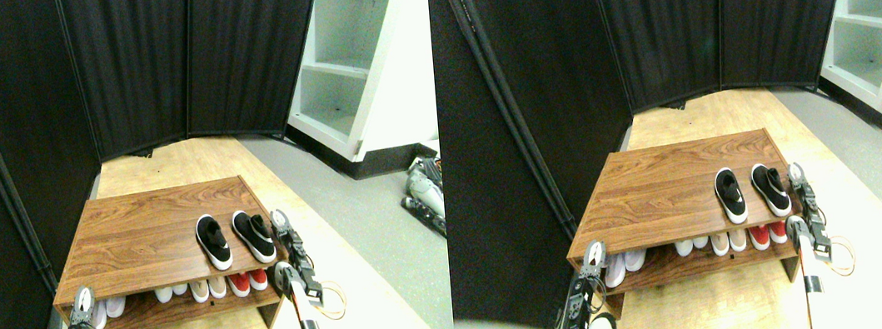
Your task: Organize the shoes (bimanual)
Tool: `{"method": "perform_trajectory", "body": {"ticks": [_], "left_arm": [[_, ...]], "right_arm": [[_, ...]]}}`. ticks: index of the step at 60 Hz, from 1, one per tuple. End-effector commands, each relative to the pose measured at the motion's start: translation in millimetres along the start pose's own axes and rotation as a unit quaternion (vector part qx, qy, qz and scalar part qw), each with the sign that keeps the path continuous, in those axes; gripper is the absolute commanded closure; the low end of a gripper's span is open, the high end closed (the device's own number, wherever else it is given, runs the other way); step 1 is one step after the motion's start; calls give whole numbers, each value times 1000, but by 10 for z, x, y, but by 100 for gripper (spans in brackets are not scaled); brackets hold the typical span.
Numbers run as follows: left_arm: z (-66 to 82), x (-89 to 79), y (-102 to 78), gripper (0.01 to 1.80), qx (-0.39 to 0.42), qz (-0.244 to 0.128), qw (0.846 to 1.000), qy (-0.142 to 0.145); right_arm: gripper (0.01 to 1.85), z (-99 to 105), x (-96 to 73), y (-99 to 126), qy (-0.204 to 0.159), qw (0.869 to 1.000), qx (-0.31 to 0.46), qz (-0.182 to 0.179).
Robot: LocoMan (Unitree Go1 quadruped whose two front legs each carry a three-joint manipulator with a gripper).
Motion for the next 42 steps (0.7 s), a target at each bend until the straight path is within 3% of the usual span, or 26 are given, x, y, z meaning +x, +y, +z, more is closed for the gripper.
{"method": "perform_trajectory", "body": {"ticks": [1,12,16,27,42], "left_arm": [[6,19,-44,180,-4,-18,1000,-11],[1,26,-48,180,3,-22,1000,-15],[2,29,-46,180,-1,-24,1000,-13],[-9,17,-58,180,6,-25,1000,-18],[-1,-17,-33,180,-2,-28,999,-18]], "right_arm": [[185,-90,38,33,17,1000,17,21],[185,-244,-11,-10,44,999,18,12],[185,-285,-41,5,38,999,7,2],[185,-452,-91,29,63,997,21,24],[185,-621,-134,67,100,994,35,10]]}}
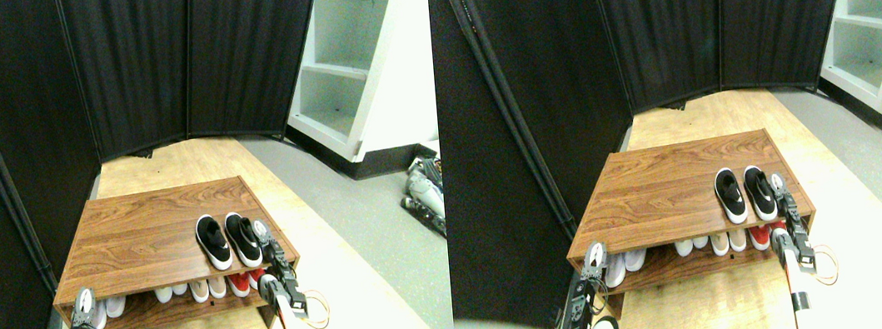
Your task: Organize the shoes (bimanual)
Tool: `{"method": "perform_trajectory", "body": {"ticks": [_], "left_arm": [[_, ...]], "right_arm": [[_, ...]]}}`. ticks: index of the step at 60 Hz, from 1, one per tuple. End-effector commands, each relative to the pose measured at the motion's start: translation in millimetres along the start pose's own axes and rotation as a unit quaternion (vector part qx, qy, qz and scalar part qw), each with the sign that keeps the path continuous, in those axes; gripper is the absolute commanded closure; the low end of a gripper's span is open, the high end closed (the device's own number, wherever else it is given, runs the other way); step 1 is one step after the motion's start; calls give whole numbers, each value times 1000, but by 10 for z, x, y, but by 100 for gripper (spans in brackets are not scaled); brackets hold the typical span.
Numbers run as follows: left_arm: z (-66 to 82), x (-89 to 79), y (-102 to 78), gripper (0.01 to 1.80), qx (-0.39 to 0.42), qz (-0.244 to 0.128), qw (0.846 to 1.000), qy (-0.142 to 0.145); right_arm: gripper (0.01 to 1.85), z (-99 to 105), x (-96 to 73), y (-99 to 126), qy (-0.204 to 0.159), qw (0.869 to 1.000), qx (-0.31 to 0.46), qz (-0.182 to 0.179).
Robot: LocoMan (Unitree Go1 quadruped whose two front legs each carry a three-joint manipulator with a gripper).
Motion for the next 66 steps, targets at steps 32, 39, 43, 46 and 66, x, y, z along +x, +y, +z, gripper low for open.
{"method": "perform_trajectory", "body": {"ticks": [32,39,43,46,66], "left_arm": [[66,-71,15,180,-5,-22,1000,-16],[79,-75,32,180,-6,-27,1000,-11],[95,-82,50,180,-4,-26,1000,-10],[100,-84,55,180,-8,-24,1000,-9],[141,-115,-2,180,-12,-24,1000,-5]], "right_arm": [[185,-352,-27,23,31,999,20,-7],[185,-326,-21,-2,17,1000,17,-1],[185,-238,-38,14,-5,1000,7,-8],[185,-196,-58,33,-12,1000,-2,-14],[185,132,-316,366,-11,998,-22,65]]}}
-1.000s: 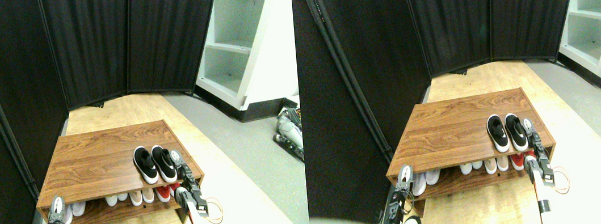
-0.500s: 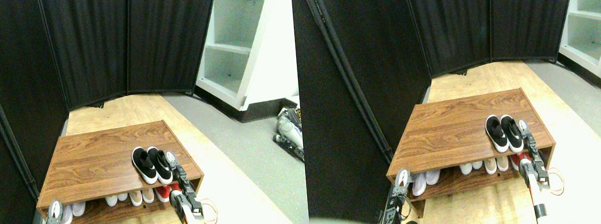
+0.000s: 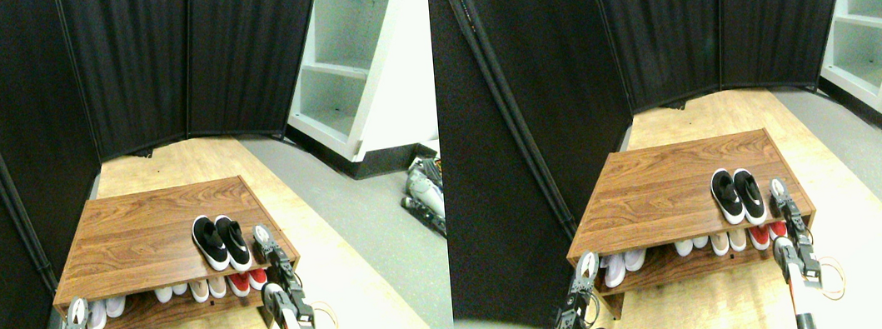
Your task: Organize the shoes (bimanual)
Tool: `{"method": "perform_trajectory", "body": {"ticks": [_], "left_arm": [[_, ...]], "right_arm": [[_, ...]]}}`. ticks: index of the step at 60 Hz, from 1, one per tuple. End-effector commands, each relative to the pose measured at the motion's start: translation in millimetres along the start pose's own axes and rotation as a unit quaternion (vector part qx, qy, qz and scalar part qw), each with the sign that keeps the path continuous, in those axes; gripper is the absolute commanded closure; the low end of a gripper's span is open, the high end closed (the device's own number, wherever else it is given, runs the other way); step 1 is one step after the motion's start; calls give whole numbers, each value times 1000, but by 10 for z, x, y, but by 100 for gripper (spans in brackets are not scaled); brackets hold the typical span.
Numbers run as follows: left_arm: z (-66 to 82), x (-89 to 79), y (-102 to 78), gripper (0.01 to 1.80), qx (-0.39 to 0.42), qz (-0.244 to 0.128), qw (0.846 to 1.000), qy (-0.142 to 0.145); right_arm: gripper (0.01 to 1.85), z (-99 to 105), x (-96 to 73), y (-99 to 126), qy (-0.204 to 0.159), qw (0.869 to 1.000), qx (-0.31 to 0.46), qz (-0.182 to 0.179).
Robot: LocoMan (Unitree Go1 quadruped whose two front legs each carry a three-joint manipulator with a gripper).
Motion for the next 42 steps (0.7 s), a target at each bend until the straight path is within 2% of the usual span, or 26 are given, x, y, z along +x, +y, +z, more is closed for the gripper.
{"method": "perform_trajectory", "body": {"ticks": [1,6,10,23,30,33,42], "left_arm": [[43,1,-89,180,1,-19,1000,-4],[43,4,-90,180,-1,-24,1000,-1],[52,4,-92,180,2,-26,1000,4],[83,9,-118,180,7,-35,999,12],[88,8,-121,180,7,-37,999,13],[89,7,-122,180,15,-39,999,10],[90,3,-117,180,15,-40,999,9]], "right_arm": [[185,120,-77,261,-14,998,-12,58],[185,171,-149,329,-17,997,-2,69],[185,211,-242,391,-18,995,-20,93],[185,154,-530,422,-21,994,-17,108],[185,102,-672,388,-12,994,-23,109],[185,73,-740,370,0,995,0,99],[185,-19,-841,265,10,996,22,85]]}}
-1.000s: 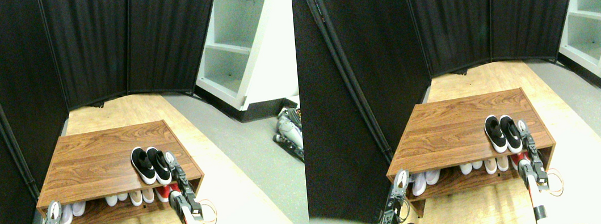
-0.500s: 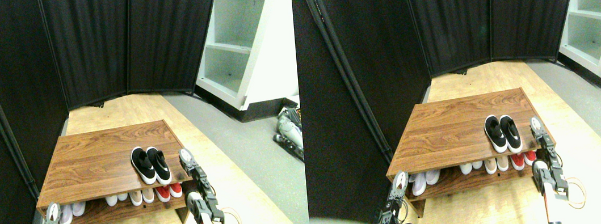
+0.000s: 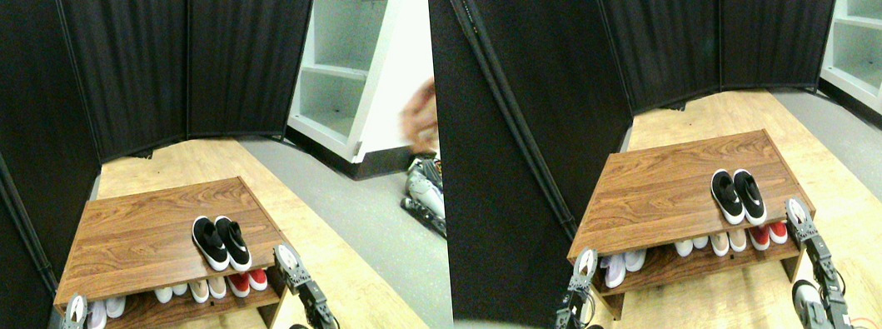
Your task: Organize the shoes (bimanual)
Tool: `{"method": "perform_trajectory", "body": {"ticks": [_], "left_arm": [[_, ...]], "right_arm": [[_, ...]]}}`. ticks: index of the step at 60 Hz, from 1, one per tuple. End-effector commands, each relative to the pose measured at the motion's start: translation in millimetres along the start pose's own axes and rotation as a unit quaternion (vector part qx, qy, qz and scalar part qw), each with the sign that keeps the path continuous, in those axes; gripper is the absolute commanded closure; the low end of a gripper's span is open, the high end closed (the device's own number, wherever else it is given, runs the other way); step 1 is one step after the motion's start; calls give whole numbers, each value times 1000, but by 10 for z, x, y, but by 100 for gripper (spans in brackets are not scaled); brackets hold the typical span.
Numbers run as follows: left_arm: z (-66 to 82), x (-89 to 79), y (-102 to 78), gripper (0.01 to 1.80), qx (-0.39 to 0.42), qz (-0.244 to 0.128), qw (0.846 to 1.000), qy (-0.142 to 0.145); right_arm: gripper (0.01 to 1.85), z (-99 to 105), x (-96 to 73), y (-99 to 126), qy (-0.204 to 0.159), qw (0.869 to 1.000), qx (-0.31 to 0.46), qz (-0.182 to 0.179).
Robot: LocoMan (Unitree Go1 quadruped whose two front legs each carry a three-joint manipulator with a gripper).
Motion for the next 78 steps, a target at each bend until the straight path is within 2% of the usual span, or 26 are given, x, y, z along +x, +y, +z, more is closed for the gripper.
{"method": "perform_trajectory", "body": {"ticks": [1,12,33,48,60,69,73,78], "left_arm": [[56,9,-54,180,6,-18,1000,-16],[54,11,-42,180,-6,-13,1000,-9],[55,33,1,180,-7,-16,1000,-10],[33,47,14,180,-19,-2,1000,-19],[-8,77,-1,180,-25,1,1000,-14],[-31,90,-21,180,-25,2,1000,-12],[-38,88,-34,180,-20,6,1000,-15],[-38,86,-41,180,-18,4,1000,-13]], "right_arm": [[185,-45,-57,21,-2,1000,-8,14],[185,-125,-97,-38,5,1000,-25,8],[185,-196,-71,-48,7,1000,-4,14],[185,-184,-65,-20,13,1000,-3,11],[185,-146,-126,37,7,1000,-2,7],[185,-139,-173,52,7,1000,1,15],[185,-148,-192,52,12,999,-13,30],[185,-170,-229,44,5,1000,-12,8]]}}
